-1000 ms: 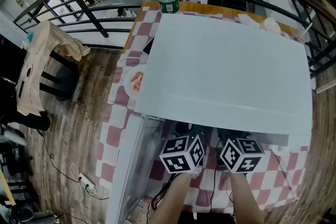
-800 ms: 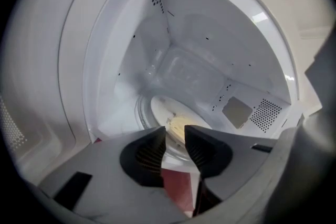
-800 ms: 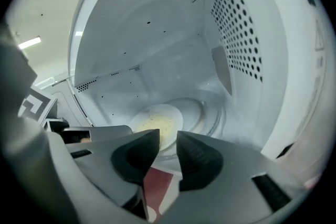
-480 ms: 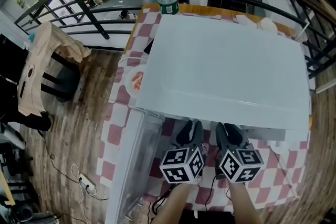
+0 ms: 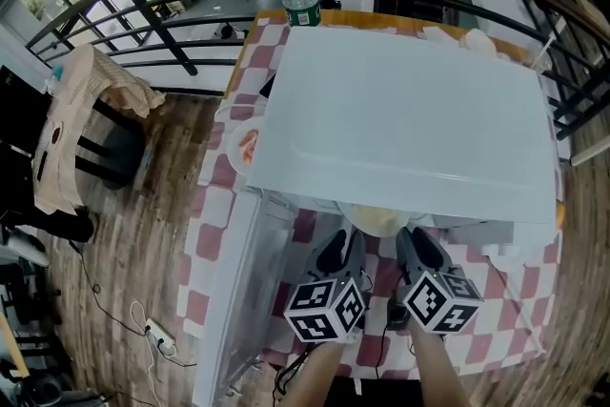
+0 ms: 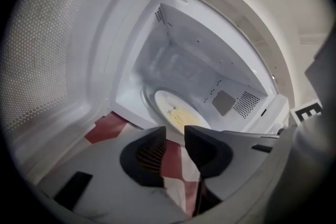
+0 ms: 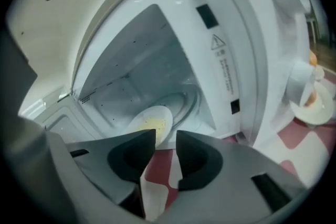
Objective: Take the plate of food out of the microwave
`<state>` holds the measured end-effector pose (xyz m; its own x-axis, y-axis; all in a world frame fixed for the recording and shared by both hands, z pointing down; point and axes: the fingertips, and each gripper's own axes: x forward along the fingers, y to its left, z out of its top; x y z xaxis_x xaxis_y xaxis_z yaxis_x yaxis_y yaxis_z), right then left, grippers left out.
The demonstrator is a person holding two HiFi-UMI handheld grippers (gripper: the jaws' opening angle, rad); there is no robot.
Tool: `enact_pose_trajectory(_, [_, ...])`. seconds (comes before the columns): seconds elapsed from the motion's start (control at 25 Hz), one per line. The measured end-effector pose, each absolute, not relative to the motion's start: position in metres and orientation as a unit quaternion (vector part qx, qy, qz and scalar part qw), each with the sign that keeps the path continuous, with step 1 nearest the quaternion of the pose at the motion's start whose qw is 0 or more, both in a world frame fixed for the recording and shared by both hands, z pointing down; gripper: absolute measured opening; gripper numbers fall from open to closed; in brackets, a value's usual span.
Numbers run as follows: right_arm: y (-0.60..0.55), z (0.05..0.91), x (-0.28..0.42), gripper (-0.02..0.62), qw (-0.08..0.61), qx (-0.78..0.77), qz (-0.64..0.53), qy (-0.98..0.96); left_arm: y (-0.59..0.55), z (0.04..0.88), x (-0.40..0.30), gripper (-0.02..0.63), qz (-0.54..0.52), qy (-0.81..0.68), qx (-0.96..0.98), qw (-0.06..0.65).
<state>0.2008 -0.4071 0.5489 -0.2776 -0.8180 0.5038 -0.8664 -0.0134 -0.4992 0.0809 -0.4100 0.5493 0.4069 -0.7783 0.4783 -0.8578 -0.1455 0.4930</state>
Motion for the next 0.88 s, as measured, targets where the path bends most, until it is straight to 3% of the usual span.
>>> enact_pose_trajectory(0.44, [-0.423,0.557,0.193,0.143,0.0,0.602,0.429,-0.673,-0.407,0.55,0.063,0.12,0.05,-0.55,0.751,0.362])
enact_pose_trajectory(0.68, [-0.428,0.567,0.188,0.084,-0.016,0.594,0.465,-0.656,-0.408,0.552,0.064,0.12,0.042,-0.543,0.753,0.369])
enact_pose_trajectory(0.88, [-0.43,0.566,0.183,0.075,-0.016,0.586,0.469,-0.661,-0.409,0.552,0.062,0.12,0.04,-0.542,0.752,0.373])
